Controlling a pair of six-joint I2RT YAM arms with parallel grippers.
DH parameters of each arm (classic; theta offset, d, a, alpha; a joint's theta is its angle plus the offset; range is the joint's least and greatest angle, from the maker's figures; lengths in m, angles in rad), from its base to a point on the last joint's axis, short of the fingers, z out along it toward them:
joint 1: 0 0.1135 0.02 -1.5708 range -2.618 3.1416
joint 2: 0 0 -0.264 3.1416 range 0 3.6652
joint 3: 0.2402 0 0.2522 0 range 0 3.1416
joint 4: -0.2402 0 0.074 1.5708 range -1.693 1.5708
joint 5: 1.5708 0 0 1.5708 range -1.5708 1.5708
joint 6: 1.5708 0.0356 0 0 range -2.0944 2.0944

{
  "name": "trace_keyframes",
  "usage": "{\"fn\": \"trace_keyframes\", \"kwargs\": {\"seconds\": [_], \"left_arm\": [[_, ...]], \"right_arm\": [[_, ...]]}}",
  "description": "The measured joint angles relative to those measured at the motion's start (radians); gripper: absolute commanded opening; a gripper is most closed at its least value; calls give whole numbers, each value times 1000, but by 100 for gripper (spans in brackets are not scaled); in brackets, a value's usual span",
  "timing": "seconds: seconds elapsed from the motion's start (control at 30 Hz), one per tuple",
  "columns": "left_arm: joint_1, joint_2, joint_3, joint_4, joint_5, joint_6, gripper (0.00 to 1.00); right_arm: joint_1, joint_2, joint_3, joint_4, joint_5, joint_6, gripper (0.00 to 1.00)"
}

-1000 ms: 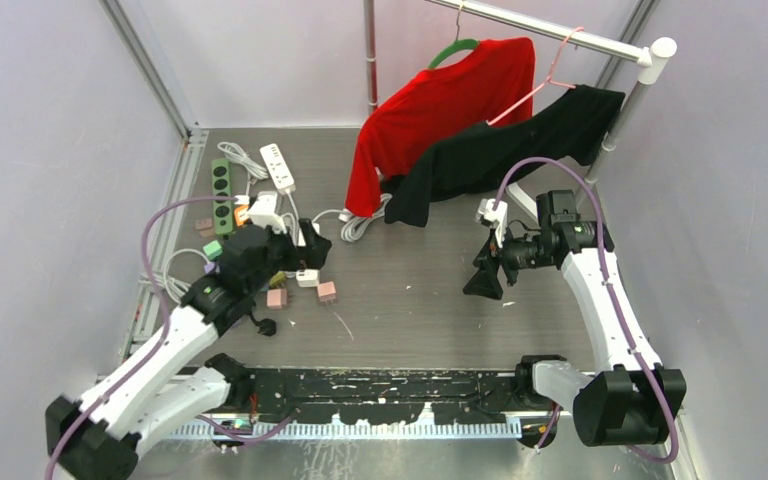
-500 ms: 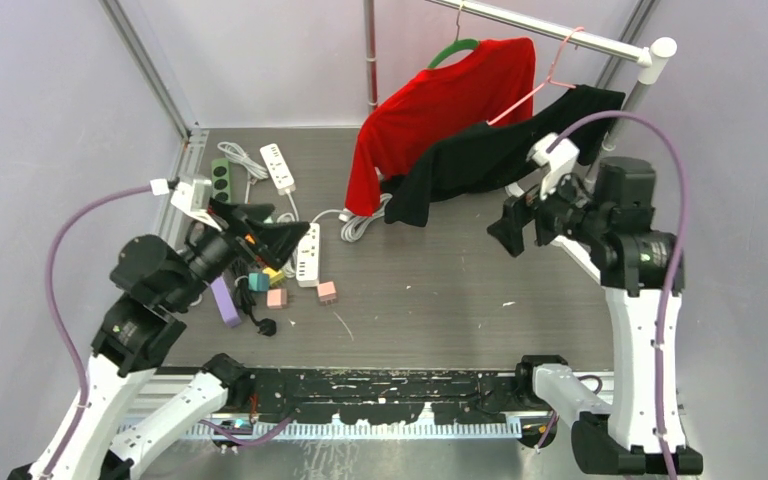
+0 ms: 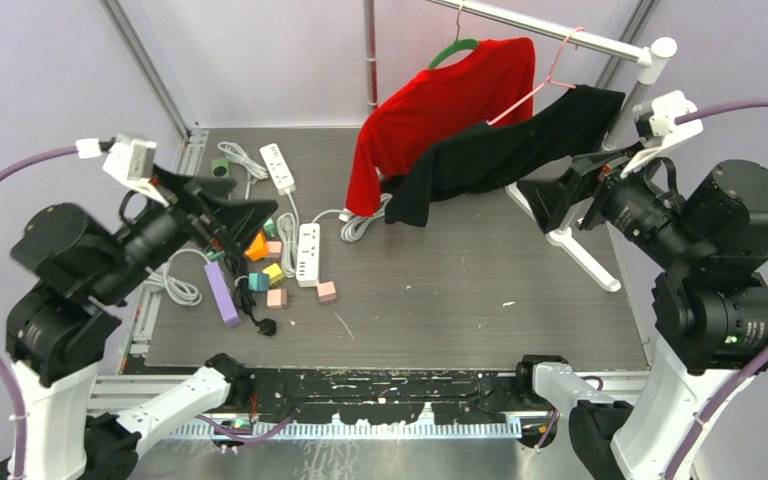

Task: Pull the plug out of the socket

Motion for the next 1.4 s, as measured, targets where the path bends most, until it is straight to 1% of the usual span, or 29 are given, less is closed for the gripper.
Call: {"fn": "trace_keyframes", "kwargs": {"seconds": [0.17, 0.5, 0.67, 1.1, 1.4], "left_arm": [[0, -57, 31, -65, -21, 9, 99], [0, -70, 36, -118, -18, 9, 99], [0, -80, -2, -121, -16, 10, 99], [0, -85, -94, -110, -1, 29, 99], [0, -88, -127, -65, 14, 40, 99]], "right_arm": [[-15, 2, 57, -6, -19, 70, 100], [-48, -5, 44, -16, -39, 98, 100], [-65, -19, 15, -22, -50, 97, 100], [-101, -14, -1, -25, -91, 88, 100], [-114, -1, -16, -29, -111, 78, 100]]}}
